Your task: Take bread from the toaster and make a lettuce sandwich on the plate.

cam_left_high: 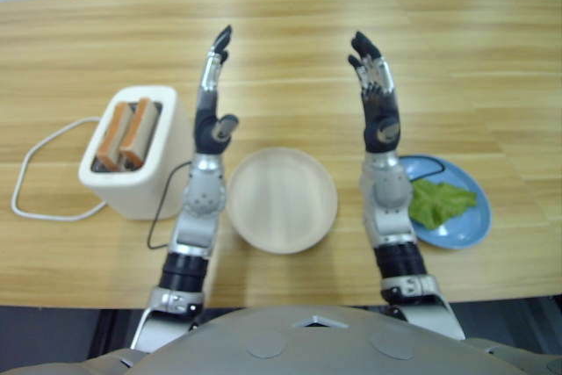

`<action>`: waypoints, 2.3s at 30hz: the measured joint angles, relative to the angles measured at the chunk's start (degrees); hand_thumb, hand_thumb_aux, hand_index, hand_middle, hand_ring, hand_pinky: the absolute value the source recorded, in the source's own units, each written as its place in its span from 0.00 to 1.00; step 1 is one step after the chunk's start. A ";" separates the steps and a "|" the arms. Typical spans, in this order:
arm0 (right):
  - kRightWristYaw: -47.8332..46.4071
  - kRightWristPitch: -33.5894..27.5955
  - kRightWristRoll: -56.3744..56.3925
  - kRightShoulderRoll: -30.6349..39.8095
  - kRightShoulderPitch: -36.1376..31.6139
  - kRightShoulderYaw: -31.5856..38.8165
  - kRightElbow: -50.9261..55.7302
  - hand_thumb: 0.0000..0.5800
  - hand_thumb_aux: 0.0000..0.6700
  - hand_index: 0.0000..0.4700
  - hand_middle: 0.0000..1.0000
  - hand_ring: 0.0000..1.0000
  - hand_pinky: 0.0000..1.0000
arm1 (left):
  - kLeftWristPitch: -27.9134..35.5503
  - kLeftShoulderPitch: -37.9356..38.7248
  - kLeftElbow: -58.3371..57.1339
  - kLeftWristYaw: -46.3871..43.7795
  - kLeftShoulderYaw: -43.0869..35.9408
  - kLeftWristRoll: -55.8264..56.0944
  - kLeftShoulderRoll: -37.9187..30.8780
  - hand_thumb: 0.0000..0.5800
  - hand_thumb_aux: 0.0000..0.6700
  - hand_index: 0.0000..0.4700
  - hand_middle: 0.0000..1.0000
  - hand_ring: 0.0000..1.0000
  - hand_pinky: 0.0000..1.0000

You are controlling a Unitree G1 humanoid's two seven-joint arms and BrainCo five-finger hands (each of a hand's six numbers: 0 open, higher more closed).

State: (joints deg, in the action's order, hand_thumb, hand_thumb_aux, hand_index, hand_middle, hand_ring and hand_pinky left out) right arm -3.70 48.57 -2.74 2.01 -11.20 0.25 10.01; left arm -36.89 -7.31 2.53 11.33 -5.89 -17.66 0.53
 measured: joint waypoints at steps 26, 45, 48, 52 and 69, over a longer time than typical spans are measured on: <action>-0.16 -0.83 0.01 0.72 1.02 -0.02 -1.71 0.00 0.00 0.00 0.00 0.00 0.00 | 1.71 0.27 1.75 -0.70 1.69 -0.06 -2.70 0.00 0.00 0.00 0.00 0.00 0.00; 0.43 -0.36 -0.32 2.07 1.71 -0.33 -1.83 0.00 0.00 0.00 0.00 0.00 0.00 | 17.31 19.34 11.45 -17.17 38.64 -5.80 -43.45 0.00 0.00 0.00 0.00 0.00 0.00; 0.54 -0.34 -0.50 2.46 1.73 -0.41 -1.85 0.00 0.00 0.00 0.00 0.00 0.00 | 17.44 23.42 8.81 -19.72 38.91 -8.83 -47.59 0.00 0.00 0.00 0.00 0.00 0.00; 0.96 -0.32 -0.94 2.73 1.75 -0.55 -1.91 0.00 0.00 0.00 0.00 0.00 0.00 | 16.58 26.40 6.44 -21.56 38.97 -12.03 -51.79 0.00 0.00 0.00 0.00 0.00 0.00; 2.54 -0.25 -1.21 3.20 3.32 -1.36 -2.77 0.00 0.00 0.00 0.00 0.00 0.00 | 16.12 26.72 2.62 -26.31 33.19 -16.18 -56.28 0.00 0.00 0.00 0.00 0.00 0.00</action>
State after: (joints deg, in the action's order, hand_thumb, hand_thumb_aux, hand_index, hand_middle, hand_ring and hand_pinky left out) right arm -1.16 48.32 -3.95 5.21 -7.88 -1.10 7.24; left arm -20.77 19.41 5.14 -14.98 27.30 -33.84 -55.75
